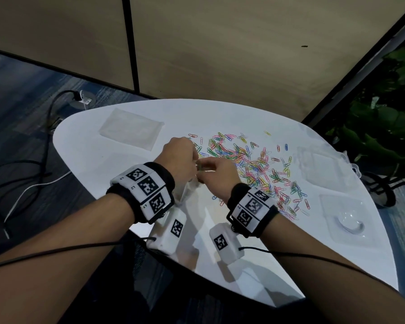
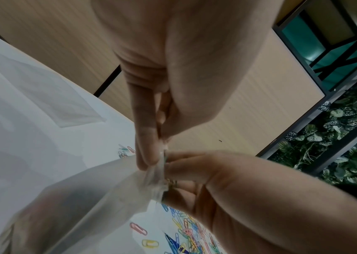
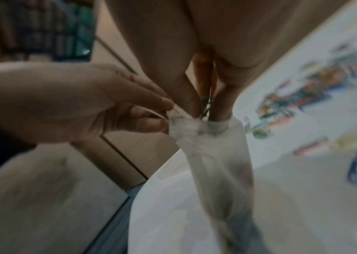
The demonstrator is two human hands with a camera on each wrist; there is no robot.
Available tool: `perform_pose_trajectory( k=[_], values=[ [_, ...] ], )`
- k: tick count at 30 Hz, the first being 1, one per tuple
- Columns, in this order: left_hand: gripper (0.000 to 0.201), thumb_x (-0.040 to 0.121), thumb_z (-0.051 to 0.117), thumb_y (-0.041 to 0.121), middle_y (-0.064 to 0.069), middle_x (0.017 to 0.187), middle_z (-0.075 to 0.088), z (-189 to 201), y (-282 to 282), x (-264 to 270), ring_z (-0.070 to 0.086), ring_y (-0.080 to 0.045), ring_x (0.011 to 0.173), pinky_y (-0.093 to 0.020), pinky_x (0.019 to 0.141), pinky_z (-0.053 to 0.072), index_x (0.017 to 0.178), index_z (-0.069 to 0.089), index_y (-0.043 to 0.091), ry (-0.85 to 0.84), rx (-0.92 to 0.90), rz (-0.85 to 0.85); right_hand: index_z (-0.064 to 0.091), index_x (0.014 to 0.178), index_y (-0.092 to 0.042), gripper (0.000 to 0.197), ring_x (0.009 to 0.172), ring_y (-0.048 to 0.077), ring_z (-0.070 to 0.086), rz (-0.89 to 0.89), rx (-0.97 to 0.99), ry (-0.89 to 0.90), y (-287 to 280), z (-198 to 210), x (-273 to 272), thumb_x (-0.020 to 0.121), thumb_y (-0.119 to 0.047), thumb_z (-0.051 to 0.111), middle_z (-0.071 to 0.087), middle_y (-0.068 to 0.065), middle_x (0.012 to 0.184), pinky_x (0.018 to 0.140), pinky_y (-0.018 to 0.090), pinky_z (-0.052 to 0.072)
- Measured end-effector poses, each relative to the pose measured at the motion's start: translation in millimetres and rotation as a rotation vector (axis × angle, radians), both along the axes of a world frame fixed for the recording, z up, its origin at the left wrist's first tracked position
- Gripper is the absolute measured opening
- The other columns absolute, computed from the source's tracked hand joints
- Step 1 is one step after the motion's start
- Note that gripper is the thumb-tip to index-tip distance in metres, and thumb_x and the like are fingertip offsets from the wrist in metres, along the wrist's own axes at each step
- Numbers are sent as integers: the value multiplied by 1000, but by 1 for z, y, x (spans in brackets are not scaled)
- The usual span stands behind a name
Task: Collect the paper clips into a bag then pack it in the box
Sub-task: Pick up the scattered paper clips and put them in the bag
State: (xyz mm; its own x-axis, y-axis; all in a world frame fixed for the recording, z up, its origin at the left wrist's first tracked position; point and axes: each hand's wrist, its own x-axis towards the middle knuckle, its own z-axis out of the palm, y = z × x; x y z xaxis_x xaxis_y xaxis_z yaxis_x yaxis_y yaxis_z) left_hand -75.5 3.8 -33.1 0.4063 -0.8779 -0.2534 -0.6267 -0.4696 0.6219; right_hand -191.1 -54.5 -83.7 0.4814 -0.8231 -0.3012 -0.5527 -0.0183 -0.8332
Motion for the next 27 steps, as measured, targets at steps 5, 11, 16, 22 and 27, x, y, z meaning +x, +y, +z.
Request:
perform_pose_trajectory(
  k=[5,11,16,22,27],
  values=[
    [30,85,56,-2,-2,74,65,3,1,4,72,-28,86,-37,83,60,97,78,14,-15,-1,3,76,100,-17,30,93,21,73,79,12,1,-9,8,-1,84,-2,55,76,6,103,94,43,56],
    [32,88,53,-3,-12,103,73,3,6,7,73,-31,89,-38,89,59,110,73,10,20,-33,36,70,100,5,32,90,30,69,-210,337,-377,-31,23,-18,86,18,45,68,23,102,87,35,59],
    [31,89,50,-2,-15,107,71,3,8,13,71,-32,92,-39,90,59,109,72,8,13,-28,40,52,138,-16,38,134,25,46,391,-284,510,-39,-19,-37,102,-17,42,44,7,150,112,38,36],
    [32,88,52,0,-13,111,71,4,10,21,71,-32,94,-38,89,59,110,73,10,-31,1,27,4,155,-8,61,152,22,0,886,-538,754,-8,-71,-73,104,-30,29,-8,8,164,123,39,12],
    [33,88,50,0,-13,110,71,6,10,17,70,-34,95,-39,91,58,111,72,10,-24,16,13,-14,154,-18,68,150,23,-16,928,-756,861,-18,-93,-119,100,-53,9,-21,0,161,123,47,1]
  ],
)
